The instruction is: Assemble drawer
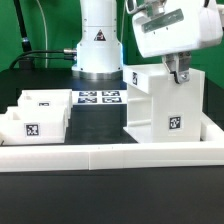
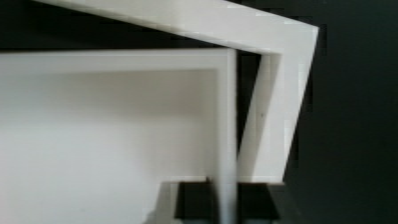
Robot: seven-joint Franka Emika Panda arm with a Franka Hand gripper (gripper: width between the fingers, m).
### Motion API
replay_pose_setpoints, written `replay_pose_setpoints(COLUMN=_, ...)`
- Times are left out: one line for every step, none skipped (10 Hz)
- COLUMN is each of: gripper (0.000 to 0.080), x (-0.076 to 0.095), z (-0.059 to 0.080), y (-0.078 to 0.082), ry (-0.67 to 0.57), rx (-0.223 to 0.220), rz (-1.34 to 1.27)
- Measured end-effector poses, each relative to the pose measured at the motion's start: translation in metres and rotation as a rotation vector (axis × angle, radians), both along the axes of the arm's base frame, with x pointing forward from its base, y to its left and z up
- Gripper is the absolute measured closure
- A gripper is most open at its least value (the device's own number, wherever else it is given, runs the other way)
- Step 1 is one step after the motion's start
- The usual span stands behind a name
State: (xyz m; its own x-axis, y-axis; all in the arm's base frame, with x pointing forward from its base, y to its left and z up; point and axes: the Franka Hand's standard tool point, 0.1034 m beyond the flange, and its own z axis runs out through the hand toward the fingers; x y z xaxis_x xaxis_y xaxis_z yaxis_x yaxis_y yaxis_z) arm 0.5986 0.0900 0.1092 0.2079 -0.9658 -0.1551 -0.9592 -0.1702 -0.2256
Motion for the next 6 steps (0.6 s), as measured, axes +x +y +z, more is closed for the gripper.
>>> replay_pose_setpoints(gripper=0.0748, x=0.0, z=0.0, y=0.002, ry=0.01, rx=0.018, rz=-0.05)
replay_pose_setpoints(gripper=0.0748, x=0.0, z=0.0, y=0.002, ry=0.008, rx=0.017, rz=-0.044)
replay_pose_setpoints(gripper=0.0748, x=0.0, z=-0.001, y=0.003, ry=0.009, rx=0.016, rz=-0.039)
replay_pose_setpoints(gripper=0.0748, x=0.001, z=-0.003, y=0.005, ry=0.01, rx=0.017, rz=-0.036)
replay_pose_setpoints(gripper=0.0748, x=0.006, z=-0.003, y=0.007, ry=0.009, rx=0.021, rz=-0.034)
replay_pose_setpoints(gripper=0.0748, x=0.013, z=-0.003, y=0.011, ry=0.01, rx=0.026, rz=-0.03)
